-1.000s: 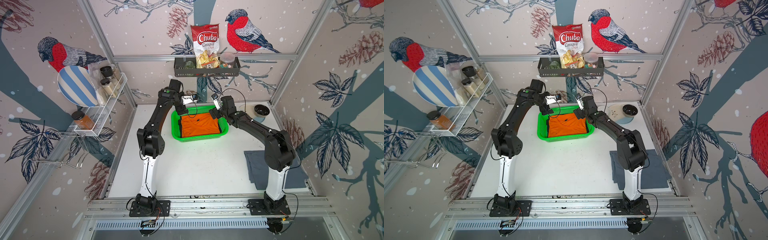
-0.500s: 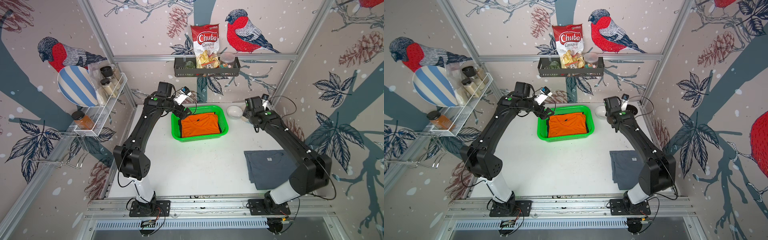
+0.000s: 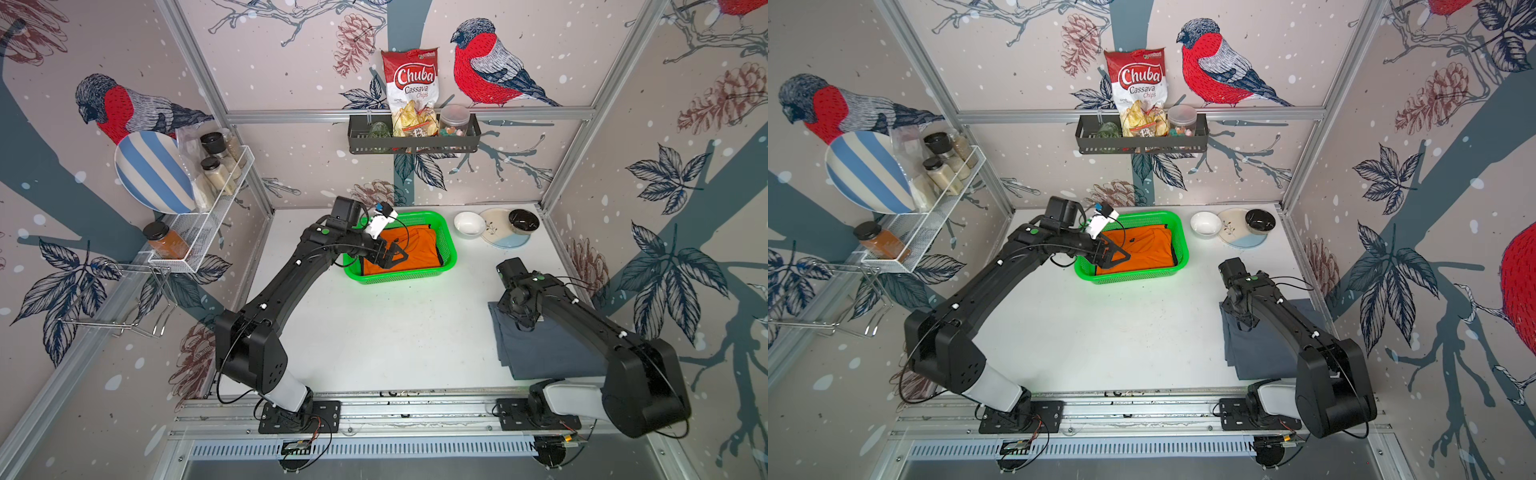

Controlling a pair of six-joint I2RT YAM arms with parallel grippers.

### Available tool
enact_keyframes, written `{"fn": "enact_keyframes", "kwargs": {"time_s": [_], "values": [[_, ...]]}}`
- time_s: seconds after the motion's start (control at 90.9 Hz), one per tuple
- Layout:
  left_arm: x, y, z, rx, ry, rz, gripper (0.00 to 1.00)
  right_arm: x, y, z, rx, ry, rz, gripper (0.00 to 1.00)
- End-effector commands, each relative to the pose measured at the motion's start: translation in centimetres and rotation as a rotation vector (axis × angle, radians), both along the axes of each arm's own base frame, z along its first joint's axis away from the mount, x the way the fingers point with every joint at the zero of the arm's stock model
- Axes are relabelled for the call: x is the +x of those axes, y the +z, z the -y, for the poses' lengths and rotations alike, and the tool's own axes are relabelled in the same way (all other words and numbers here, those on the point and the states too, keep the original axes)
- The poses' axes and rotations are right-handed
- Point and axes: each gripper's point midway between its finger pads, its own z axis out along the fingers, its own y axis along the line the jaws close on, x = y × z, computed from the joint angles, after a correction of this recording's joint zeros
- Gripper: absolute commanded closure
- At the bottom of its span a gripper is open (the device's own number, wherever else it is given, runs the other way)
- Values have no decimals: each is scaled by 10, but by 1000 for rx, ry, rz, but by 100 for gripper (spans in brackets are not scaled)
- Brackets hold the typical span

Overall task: Put the folded t-shirts into the basket
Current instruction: Move the T-shirt to the center of the board.

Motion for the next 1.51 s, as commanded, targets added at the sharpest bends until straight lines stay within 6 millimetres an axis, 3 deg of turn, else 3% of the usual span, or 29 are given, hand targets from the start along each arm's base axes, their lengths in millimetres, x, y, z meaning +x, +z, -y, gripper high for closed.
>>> {"fn": "enact_keyframes", "kwargs": {"time_s": [0.0,0.11,0.253,0.352,0.517,0.693,0.913,1.023,1.144,1.277,1.42,1.497], "values": [[-39,-42,11,217,-206,112,3,-2,-19,-10,40,-10,-30,68],[-69,-68,27,323,-348,136,3,0,-39,-18,3,55,-75,79],[-77,-78,36,303,-377,115,3,-6,-63,-43,25,116,-148,88],[-69,-88,34,320,-337,132,3,-16,-77,-77,93,164,-183,89],[-62,-102,37,308,-289,113,4,-40,-88,-152,247,261,-227,88],[-56,-114,32,290,-251,105,4,-49,-72,-217,393,336,-194,86],[-60,-119,23,253,-245,66,4,-36,-28,-239,491,338,-91,82],[-60,-120,22,247,-242,60,4,-30,-6,-228,464,329,-54,74],[-60,-123,26,238,-244,49,4,-16,26,-198,440,296,8,65],[-57,-126,39,240,-245,44,4,5,56,-132,350,195,92,44],[-46,-125,63,268,-222,59,4,26,70,-57,308,-7,164,21],[-38,-131,76,297,-206,54,4,37,73,-29,305,-119,193,15]]}}
